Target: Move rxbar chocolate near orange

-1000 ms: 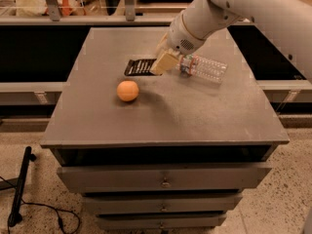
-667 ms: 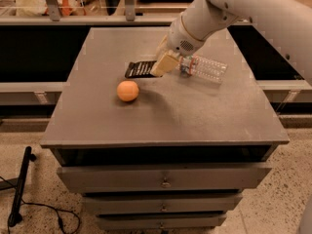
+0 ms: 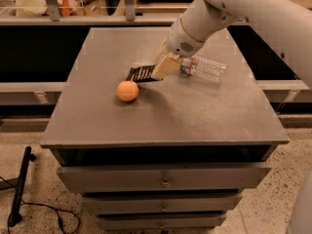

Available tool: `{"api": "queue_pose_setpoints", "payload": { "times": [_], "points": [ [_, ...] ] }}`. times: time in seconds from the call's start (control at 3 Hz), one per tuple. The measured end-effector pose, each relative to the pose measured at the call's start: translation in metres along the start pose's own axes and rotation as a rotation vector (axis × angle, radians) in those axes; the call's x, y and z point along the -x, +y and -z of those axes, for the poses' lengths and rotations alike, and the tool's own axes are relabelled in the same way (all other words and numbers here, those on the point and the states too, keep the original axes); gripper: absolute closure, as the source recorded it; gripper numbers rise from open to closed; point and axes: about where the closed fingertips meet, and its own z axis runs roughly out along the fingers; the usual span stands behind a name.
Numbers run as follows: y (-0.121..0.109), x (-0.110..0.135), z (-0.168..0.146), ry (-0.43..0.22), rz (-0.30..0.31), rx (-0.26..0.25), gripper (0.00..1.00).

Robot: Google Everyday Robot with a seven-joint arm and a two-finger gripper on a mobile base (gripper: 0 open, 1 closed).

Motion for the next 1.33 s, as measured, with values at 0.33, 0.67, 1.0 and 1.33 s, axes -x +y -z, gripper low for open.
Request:
{"api": "queue_pose_setpoints", "payload": {
  "times": [0.33,0.67,1.0,1.33],
  "points": [
    [0.0033,-0.0025,-0.0033,0.003,-0.005,0.018,1.00],
    [0.0062,-0.0045,-0.0056,0.004,-0.006,0.034,0.83],
    [0.0081,-0.0061,-0.0069,0.007,-0.005,0.042,0.59],
    [0.0086,-0.0068,-0.0075,0.010,-0.003,0.047,0.36]
  ]
}}
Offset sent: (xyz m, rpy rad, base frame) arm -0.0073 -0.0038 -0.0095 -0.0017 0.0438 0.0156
